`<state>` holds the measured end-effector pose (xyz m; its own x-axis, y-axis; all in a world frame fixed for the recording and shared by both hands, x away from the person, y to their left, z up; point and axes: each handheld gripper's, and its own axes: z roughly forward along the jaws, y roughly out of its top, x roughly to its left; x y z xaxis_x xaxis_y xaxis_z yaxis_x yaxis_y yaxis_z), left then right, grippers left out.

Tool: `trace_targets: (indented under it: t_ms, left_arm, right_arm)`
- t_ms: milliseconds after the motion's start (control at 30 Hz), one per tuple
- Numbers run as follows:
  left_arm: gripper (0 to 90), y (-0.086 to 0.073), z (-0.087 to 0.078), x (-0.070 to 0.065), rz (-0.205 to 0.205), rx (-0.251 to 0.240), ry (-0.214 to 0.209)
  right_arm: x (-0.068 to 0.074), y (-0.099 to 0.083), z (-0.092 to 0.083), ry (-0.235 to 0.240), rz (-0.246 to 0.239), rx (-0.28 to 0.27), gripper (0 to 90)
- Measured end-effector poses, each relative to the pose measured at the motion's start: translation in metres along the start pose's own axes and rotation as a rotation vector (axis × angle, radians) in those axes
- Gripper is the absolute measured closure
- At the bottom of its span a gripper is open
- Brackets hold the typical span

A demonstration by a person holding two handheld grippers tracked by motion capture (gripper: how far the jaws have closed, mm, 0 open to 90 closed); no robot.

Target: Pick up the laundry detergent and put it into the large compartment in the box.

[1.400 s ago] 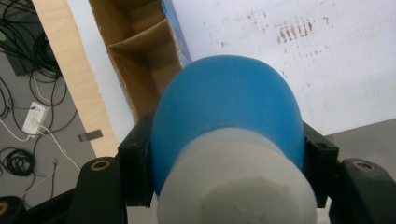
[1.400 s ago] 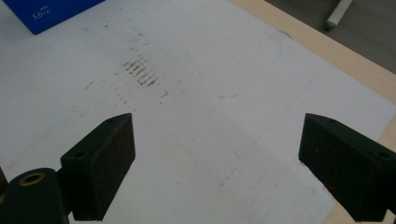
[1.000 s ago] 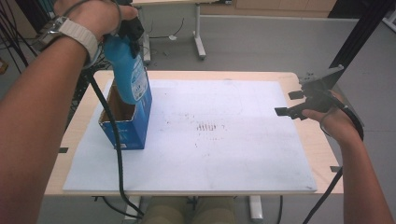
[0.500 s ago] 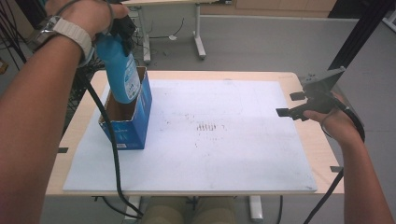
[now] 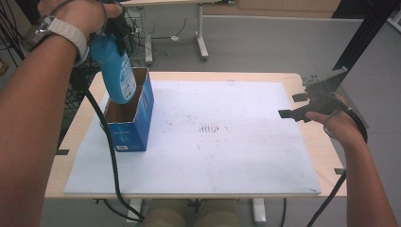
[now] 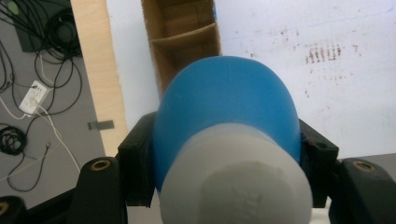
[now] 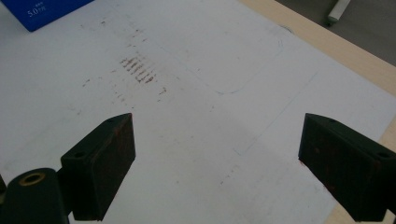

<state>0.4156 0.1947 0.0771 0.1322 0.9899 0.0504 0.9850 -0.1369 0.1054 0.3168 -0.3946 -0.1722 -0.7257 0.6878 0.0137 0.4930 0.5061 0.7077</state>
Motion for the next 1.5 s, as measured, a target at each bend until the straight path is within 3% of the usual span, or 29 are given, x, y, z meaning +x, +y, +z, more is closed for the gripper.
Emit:
trace_targets:
  t_ms: [533,1500]
  left_arm:
    - [37.4,0.003,0.012,0.014,-0.027,-0.001,0.001]
    - [37.4,0.014,0.048,0.022,-0.031,0.001,0.006]
  right_arm:
    - [-0.002,0.002,0.003,0.002,0.002,0.009,10.8]
    - [-0.001,-0.001,0.007,-0.005,0.018,0.030,11.0]
